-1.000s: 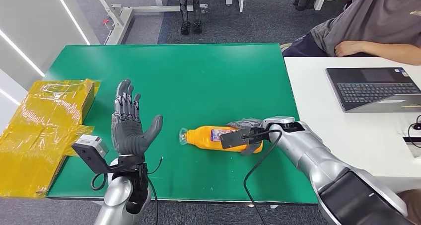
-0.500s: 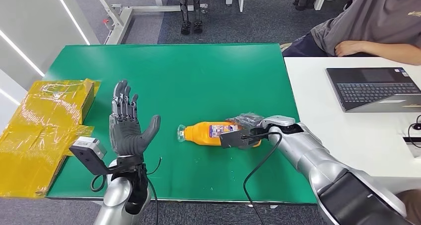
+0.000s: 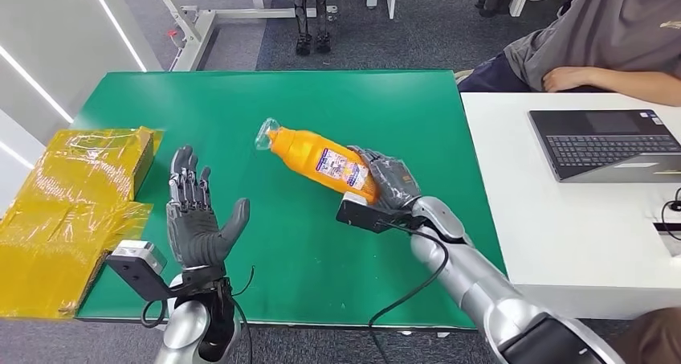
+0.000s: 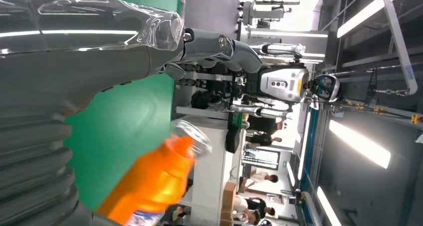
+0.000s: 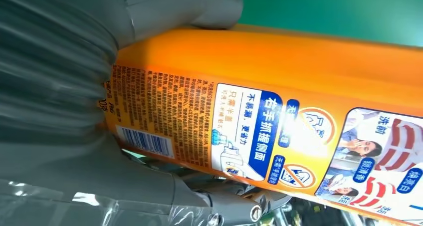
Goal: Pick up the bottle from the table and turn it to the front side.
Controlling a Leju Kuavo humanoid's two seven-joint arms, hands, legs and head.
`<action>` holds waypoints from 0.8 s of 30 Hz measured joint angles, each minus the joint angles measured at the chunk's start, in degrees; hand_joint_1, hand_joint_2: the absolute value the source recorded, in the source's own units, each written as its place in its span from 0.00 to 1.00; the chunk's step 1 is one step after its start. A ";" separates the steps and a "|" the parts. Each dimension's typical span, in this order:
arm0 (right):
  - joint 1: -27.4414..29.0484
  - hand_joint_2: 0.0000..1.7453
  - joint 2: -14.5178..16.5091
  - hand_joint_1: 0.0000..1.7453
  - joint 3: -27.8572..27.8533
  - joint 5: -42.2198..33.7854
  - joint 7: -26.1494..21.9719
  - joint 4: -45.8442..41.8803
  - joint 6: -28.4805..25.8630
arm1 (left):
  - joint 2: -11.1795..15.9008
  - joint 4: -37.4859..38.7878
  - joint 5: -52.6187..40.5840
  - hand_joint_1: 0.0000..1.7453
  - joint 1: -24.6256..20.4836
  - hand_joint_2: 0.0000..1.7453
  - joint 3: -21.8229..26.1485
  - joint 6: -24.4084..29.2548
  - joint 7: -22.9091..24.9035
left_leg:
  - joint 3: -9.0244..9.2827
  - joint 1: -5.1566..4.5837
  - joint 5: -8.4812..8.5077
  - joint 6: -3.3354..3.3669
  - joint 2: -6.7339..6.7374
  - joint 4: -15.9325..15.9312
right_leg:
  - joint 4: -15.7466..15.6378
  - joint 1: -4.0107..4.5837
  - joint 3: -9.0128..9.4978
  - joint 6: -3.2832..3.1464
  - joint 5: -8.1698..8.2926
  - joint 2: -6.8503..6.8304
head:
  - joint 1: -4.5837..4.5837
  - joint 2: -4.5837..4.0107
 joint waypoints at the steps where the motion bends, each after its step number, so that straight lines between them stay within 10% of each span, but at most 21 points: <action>1: 2.13 1.00 0.29 1.00 -1.78 -0.33 -0.16 -2.58 -0.86 | 0.00 -0.03 -0.02 0.00 0.07 1.00 0.01 -0.14 -0.01 | -0.02 0.00 0.00 0.00 -0.05 0.00 | 0.00 0.00 0.00 0.00 -0.01 -0.04 | 0.01 0.00; 12: 21.37 1.00 3.67 1.00 -14.42 -4.89 -2.80 -25.19 -6.59 | 0.38 -1.29 -2.61 0.00 -4.06 1.00 -1.12 -11.31 5.71 | -0.05 -0.02 0.00 0.00 -0.06 0.00 | -0.01 -0.02 -0.04 0.00 -0.02 -0.05 | 0.00 0.00; 24: 26.09 1.00 3.71 1.00 -14.54 0.29 -6.23 -35.47 -8.39 | 0.46 -1.13 1.30 0.00 -8.30 1.00 -4.84 -19.21 8.40 | -0.04 -0.02 0.00 0.00 0.00 0.00 | -0.01 -0.02 -0.05 0.00 -0.01 0.02 | 0.00 0.00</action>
